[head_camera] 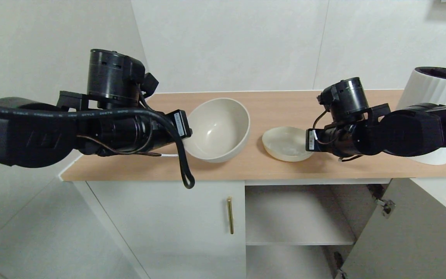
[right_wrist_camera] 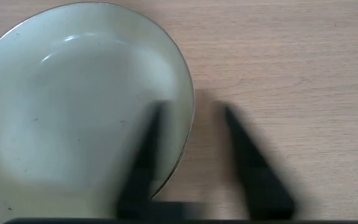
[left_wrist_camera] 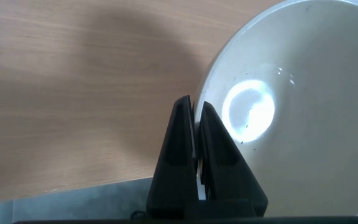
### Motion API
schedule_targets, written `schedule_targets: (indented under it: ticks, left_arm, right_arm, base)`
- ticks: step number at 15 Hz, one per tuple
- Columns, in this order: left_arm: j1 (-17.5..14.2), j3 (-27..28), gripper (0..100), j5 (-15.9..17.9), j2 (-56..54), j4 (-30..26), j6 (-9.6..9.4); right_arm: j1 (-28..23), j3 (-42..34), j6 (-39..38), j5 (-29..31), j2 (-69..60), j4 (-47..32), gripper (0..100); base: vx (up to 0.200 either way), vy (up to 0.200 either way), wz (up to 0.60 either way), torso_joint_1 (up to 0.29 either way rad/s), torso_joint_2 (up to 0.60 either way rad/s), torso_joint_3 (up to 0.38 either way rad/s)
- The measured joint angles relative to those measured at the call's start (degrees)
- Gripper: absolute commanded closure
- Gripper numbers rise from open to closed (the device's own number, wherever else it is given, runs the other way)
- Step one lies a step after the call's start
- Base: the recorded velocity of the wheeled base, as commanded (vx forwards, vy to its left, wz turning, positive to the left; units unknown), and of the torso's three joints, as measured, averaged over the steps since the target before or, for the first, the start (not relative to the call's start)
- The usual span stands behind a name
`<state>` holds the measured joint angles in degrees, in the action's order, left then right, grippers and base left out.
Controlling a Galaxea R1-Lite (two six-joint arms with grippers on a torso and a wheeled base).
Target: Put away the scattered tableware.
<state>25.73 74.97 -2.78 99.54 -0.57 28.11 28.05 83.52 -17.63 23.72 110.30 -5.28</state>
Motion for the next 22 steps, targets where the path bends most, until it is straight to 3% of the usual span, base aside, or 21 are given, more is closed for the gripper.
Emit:
schedule_targets:
  ticks: [7, 11, 13, 17, 22]
  left_arm:
    - [0.0, -0.99, 100, 0.0, -1.22, 0.04, 0.0]
    - [0.0, -6.23, 100, 0.1, -6.46, 0.09, -0.04]
    - [0.01, -9.09, 100, 1.37, -10.81, 0.06, -0.11]
    - [1.16, -16.79, 100, 7.73, -20.71, -0.11, -0.11]
    - [2.46, -21.77, 100, 8.41, -24.52, -0.09, -0.22]
  right_arm:
    - [0.09, -0.2, -0.27, -0.6, -0.93, -0.66, 100]
    - [0.09, -2.86, -3.11, -12.04, -8.73, -6.7, 100]
    - [0.06, -6.25, -3.63, -16.59, -13.91, -8.22, 100]
    - [0.09, -13.4, -3.8, -18.04, -21.74, -8.64, 100]
    - [0.23, -18.97, -3.5, -17.93, -25.8, -8.0, 100]
  base:
    - [0.0, 0.0, 0.0, 0.0, 0.0, 0.0]
    - [0.0, 0.0, 0.0, 0.0, 0.0, 0.0]
    - [0.0, 0.0, 0.0, 0.0, 0.0, 0.0]
    - [0.0, 0.0, 0.0, 0.0, 0.0, 0.0]
    - [0.0, 0.0, 0.0, 0.0, 0.0, 0.0]
